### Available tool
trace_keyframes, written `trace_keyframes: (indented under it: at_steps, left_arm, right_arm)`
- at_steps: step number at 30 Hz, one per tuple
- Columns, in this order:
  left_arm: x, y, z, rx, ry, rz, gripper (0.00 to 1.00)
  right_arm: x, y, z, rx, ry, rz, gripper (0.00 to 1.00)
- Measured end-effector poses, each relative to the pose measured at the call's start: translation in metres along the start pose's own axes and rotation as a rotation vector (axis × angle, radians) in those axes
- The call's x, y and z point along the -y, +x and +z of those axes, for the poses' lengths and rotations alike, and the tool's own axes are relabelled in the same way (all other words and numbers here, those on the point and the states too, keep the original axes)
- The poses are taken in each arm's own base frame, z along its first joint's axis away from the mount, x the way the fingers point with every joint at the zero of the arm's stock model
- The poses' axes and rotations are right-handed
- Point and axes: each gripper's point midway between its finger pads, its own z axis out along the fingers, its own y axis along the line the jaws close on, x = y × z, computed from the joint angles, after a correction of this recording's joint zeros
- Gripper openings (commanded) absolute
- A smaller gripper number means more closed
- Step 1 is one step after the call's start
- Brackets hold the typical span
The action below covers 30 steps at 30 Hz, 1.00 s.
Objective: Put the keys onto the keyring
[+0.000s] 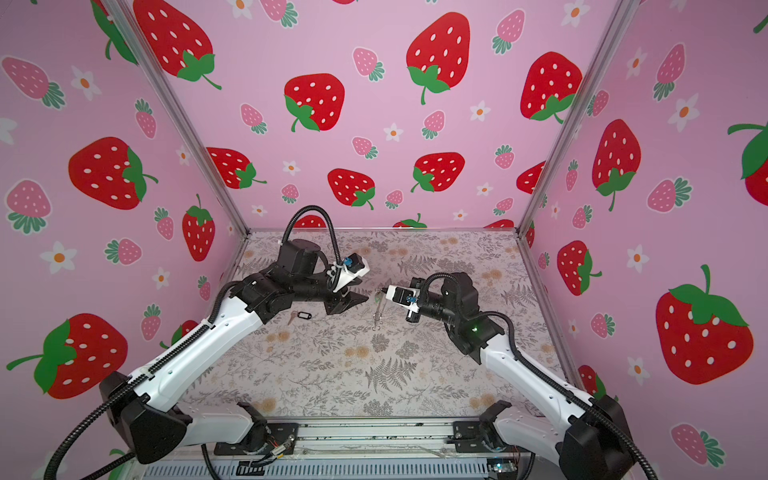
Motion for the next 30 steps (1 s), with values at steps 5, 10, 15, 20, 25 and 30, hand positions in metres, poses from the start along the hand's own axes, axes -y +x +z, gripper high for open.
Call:
trace_keyframes:
  at_steps: [5, 10, 15, 20, 25, 30]
  left_arm:
    - [0.002, -0.003, 0.008, 0.045, 0.026, -0.086, 0.48]
    - [0.007, -0.005, 0.012, 0.101, 0.052, -0.136, 0.46]
    - [0.012, -0.007, 0.014, 0.126, 0.087, -0.166, 0.42]
    - [0.014, -0.008, 0.020, 0.139, 0.110, -0.187, 0.37]
    - [0.015, -0.001, 0.035, 0.111, 0.130, -0.216, 0.35]
    - [0.019, 0.000, 0.040, 0.101, 0.140, -0.219, 0.30]
  right_arm:
    - [0.003, -0.004, 0.000, 0.016, 0.011, 0.014, 0.00]
    - [0.000, -0.001, -0.002, 0.023, 0.016, 0.032, 0.00]
    - [0.000, -0.001, -0.002, 0.028, 0.022, 0.039, 0.00]
    - [0.003, -0.003, -0.002, 0.035, 0.032, 0.050, 0.00]
    - [0.005, -0.004, -0.002, 0.044, 0.050, 0.071, 0.00]
    - [0.007, -0.006, -0.002, 0.056, 0.061, 0.100, 0.00]
